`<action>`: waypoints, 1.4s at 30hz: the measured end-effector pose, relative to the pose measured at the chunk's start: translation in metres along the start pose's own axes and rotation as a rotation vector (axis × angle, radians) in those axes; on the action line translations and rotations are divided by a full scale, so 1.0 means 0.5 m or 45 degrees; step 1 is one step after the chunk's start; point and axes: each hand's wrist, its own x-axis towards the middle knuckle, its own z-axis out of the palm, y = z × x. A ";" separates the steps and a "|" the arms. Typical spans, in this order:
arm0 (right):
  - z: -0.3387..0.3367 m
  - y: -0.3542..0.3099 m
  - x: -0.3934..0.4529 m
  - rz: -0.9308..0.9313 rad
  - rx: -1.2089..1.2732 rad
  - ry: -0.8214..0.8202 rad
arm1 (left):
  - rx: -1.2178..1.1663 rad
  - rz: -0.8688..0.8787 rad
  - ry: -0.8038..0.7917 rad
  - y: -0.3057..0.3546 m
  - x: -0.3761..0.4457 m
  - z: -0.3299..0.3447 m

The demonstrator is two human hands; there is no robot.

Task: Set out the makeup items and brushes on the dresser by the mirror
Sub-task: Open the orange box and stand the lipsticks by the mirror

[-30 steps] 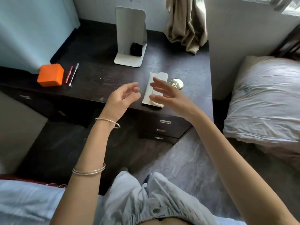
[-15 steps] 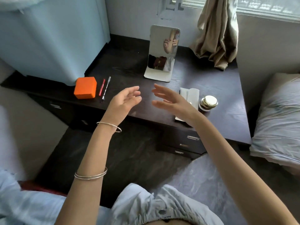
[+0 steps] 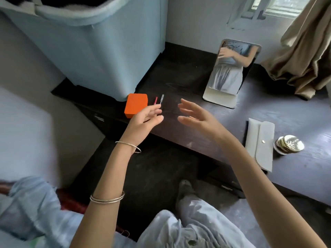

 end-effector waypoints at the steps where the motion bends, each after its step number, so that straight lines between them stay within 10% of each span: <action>1: -0.002 0.002 0.022 0.001 0.007 -0.017 | -0.010 -0.019 0.025 -0.005 0.014 -0.008; 20: -0.053 0.081 0.338 0.109 0.066 -0.226 | -0.085 -0.482 0.423 -0.100 0.322 -0.060; 42: 0.065 0.154 0.481 0.466 0.069 -0.197 | 0.977 -0.804 0.370 -0.260 0.523 -0.064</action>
